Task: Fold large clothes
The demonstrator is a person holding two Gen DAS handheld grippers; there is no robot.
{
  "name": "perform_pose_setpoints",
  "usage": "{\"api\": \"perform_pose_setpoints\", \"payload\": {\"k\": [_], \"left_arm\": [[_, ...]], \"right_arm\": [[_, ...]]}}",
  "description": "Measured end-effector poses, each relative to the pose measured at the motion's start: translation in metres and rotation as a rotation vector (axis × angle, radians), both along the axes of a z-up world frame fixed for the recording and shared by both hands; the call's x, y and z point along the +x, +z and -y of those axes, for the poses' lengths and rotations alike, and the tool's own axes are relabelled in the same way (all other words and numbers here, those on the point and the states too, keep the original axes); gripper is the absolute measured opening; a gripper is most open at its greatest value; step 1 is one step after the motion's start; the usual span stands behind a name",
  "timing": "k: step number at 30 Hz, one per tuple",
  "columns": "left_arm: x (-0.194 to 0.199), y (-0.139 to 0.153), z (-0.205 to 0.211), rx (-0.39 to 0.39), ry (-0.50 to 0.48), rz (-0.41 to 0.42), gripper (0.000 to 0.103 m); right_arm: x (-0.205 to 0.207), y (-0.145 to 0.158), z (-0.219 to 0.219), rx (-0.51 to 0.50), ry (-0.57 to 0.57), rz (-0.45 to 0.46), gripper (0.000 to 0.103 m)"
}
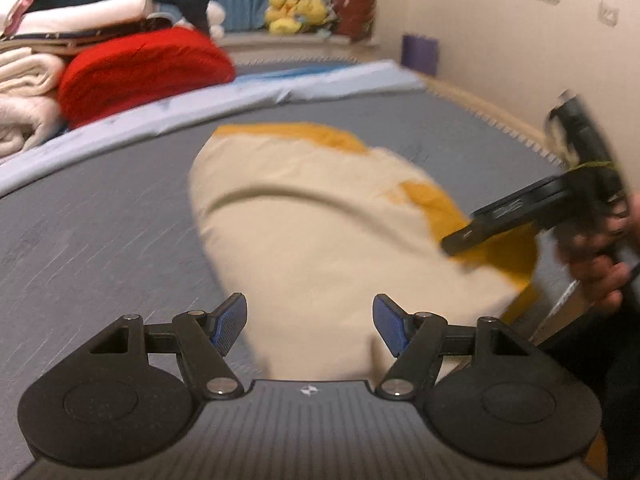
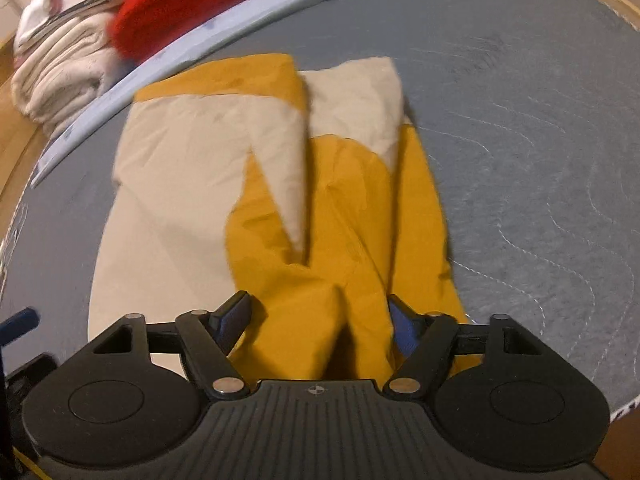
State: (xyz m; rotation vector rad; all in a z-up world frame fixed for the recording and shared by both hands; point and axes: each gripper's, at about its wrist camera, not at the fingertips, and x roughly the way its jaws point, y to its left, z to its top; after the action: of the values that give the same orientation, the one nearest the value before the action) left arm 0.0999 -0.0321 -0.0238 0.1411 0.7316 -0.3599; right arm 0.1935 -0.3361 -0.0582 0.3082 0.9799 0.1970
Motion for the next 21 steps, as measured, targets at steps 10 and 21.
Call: {"api": "perform_pose_setpoints", "payload": {"k": [10,21], "left_arm": [[0.009,0.009,-0.009,-0.09,0.08,-0.024,0.075],[0.021,-0.007,0.023,-0.107,0.034,-0.133,0.075]], "right_arm": [[-0.055,0.07,0.051,0.14,-0.052,0.488,0.002],[-0.034,0.02,0.099,-0.042,-0.167,0.138,0.0]]}}
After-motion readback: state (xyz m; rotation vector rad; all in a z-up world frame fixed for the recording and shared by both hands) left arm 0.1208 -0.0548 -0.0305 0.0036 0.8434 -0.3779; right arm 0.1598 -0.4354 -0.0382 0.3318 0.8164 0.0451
